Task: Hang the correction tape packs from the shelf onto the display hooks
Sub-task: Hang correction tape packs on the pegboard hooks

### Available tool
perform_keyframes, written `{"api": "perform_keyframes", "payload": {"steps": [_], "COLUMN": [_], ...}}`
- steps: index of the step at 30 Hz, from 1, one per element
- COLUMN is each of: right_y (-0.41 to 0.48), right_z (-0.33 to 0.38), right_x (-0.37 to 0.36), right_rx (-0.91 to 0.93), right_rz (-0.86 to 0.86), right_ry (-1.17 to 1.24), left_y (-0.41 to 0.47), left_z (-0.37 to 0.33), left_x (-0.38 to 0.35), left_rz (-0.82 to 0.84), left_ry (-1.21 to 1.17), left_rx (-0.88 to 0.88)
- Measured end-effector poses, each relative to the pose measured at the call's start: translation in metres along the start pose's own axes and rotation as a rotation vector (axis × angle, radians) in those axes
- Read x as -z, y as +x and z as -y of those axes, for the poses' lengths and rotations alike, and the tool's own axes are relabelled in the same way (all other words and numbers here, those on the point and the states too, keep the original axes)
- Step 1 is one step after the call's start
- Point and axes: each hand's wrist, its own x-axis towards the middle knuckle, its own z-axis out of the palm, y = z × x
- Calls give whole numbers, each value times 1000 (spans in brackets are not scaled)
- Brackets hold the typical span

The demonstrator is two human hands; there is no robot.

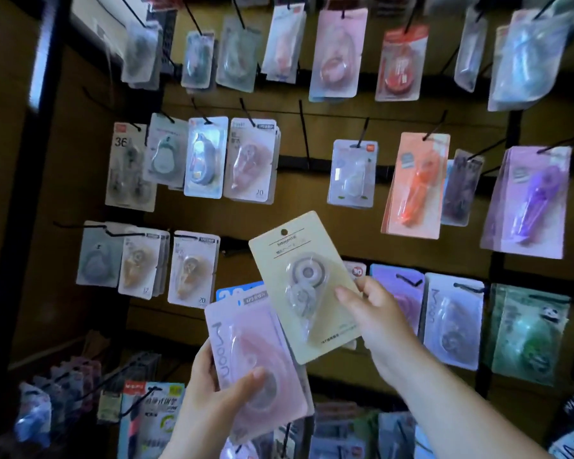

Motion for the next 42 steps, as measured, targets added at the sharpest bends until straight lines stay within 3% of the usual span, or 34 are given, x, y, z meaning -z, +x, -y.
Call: {"api": "perform_keyframes", "payload": {"steps": [7,10,17,32,42], "right_y": [63,91,130,143,140], "right_z": [69,94,121,114,109], "right_x": [4,-5,-25,-33,-27], "right_rx": [291,334,363,171,167], "right_rz": [-143,-223,-304,-249,-258], "right_ry": [-122,-124,-132,176,197], "left_y": [50,64,86,99,98], "left_z": [-25,-37,-55,-54,-51], "left_x": [13,21,33,34,37], "left_rz": [52,114,91,117,120], "left_ry": [77,98,138,134,143], "left_rx": [-68,-85,-131,-174,-160]}}
